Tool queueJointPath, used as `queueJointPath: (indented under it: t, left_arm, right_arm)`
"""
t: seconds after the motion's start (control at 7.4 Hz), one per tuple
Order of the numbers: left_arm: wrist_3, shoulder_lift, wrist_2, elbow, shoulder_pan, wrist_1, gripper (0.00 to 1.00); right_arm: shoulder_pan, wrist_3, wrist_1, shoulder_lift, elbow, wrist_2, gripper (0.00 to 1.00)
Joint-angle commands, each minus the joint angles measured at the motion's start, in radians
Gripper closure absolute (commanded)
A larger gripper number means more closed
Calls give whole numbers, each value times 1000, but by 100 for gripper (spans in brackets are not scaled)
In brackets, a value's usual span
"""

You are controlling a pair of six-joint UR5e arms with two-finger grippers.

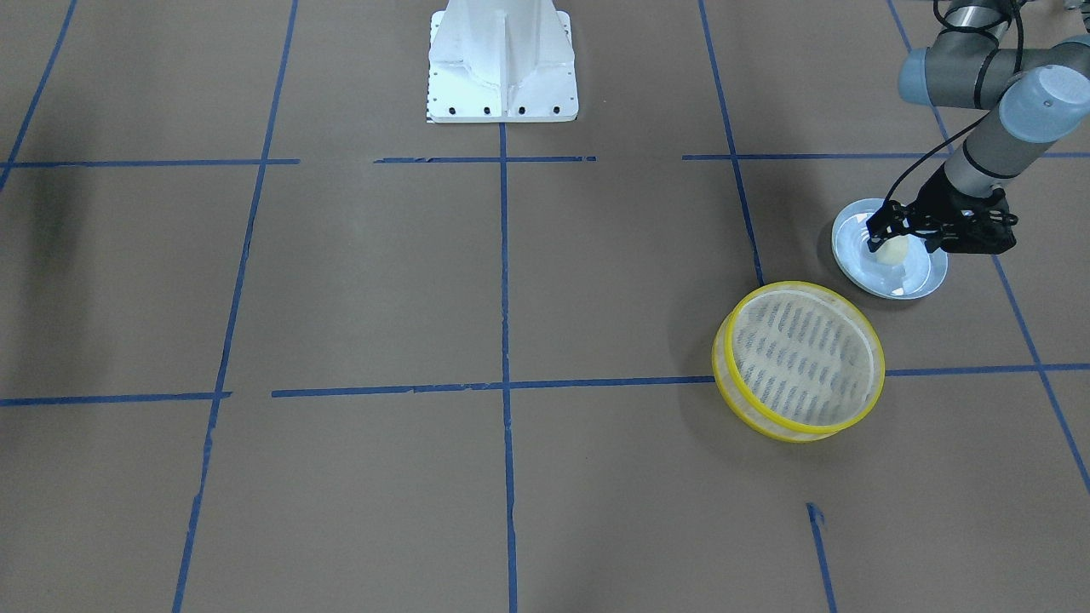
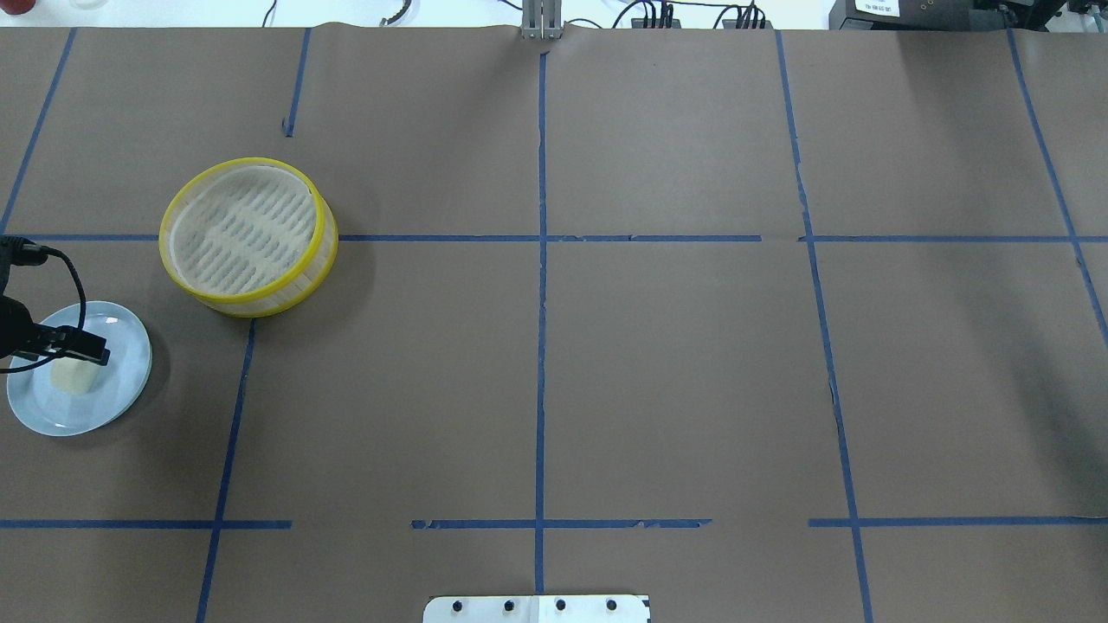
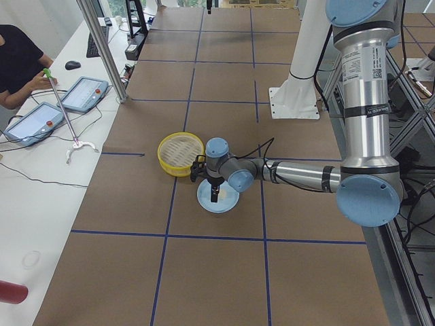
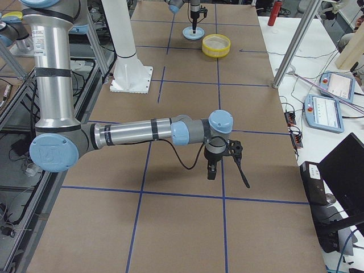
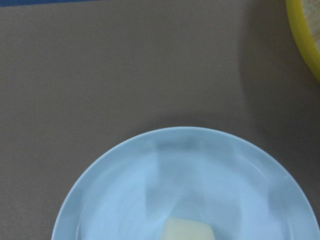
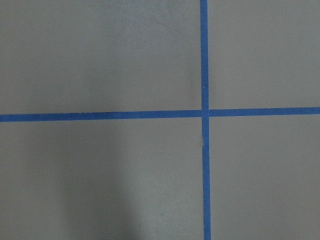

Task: Place bun in steamer
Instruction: 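Lower the left gripper and close it around the white bun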

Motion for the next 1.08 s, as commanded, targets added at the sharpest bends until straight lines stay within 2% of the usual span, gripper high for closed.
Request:
queueJointPath:
  t: [0.0,0.41,0.54,0.95]
  left_arm:
    - [2,1,0,1,20,0,0]
    - [4,9,-1,-4,21,2,0]
    - [4,10,-1,-4,23,3,4]
    - [4,15,-1,-10,21,3,29]
  right_arm:
    - [0,0,0,0,0,0,0]
    - [0,0,0,0,0,0,0]
    - [0,0,0,0,0,0,0]
    - [0,0,0,0,0,0,0]
